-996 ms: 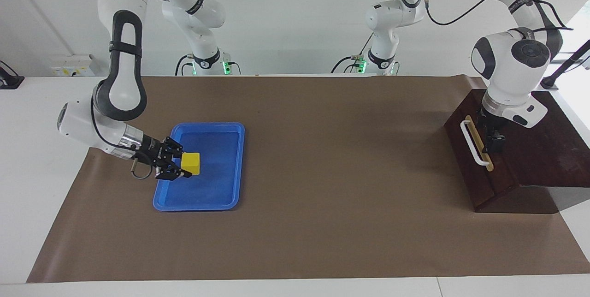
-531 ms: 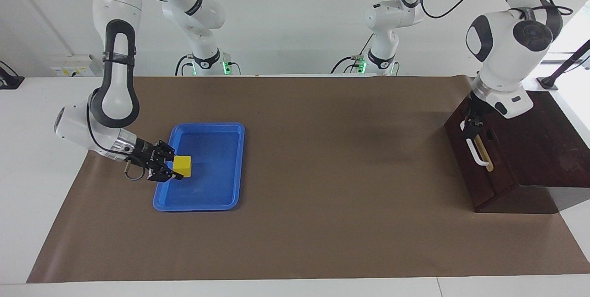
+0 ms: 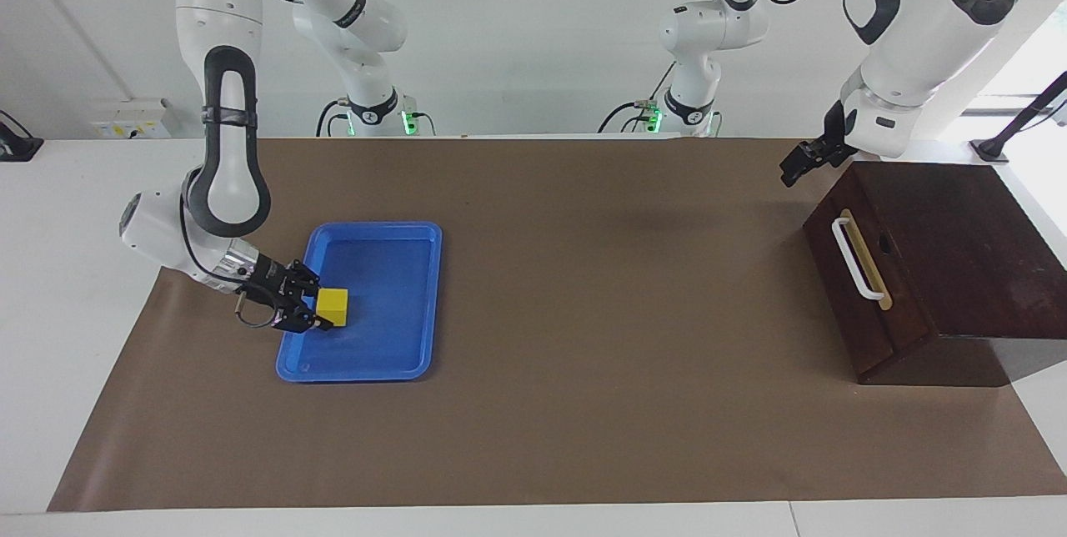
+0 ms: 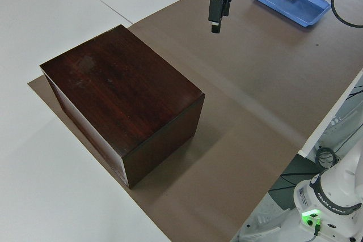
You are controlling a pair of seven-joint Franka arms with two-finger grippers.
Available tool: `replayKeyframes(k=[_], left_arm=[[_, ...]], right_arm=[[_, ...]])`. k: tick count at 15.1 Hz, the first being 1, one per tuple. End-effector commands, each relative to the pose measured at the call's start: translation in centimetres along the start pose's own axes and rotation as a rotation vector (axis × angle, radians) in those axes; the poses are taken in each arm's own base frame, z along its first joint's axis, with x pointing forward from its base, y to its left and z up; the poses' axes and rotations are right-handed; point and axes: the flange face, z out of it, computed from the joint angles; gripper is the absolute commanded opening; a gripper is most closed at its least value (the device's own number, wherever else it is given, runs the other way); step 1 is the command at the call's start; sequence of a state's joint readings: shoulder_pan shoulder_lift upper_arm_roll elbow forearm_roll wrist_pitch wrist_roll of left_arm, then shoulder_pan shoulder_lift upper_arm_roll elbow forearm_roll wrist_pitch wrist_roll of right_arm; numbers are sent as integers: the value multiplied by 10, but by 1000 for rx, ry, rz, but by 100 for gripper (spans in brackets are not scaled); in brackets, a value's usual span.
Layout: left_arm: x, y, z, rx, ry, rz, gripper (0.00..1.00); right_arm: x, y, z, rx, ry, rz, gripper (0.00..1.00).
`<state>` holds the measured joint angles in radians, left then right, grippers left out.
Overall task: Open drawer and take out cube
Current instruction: 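Carry the cube into the blue tray while the left gripper withdraws, then open the right gripper to release the cube in the tray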
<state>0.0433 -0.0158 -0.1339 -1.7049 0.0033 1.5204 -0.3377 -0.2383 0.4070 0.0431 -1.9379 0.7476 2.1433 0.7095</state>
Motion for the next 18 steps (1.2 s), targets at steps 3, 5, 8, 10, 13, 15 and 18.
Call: replayKeyframes(k=[3,5,8,10,13,15,18], left_arm=[[3,12,8,-1,-40,63,100],[0,17,4,-2,-31,108,100],[-2,18,2,-2,-28,142,100],[-2,18,2,0,-29,142,100],[-5,19,1,-1,-29,144,100],[-5,18,0,0,-29,144,100],[-5,17,-2,-2,-26,141,100]], right_arm=[[-4,2,-2,4,24,-29,100],[-9,1,3,-6,18,-37,100],[-10,0,2,-8,13,-38,100],[-13,-2,-1,-15,-3,-35,100],[-32,-9,-19,-27,-37,-9,100],[-57,-16,-45,-71,-16,-34,100],[-111,-29,-95,-166,37,-161,100]])
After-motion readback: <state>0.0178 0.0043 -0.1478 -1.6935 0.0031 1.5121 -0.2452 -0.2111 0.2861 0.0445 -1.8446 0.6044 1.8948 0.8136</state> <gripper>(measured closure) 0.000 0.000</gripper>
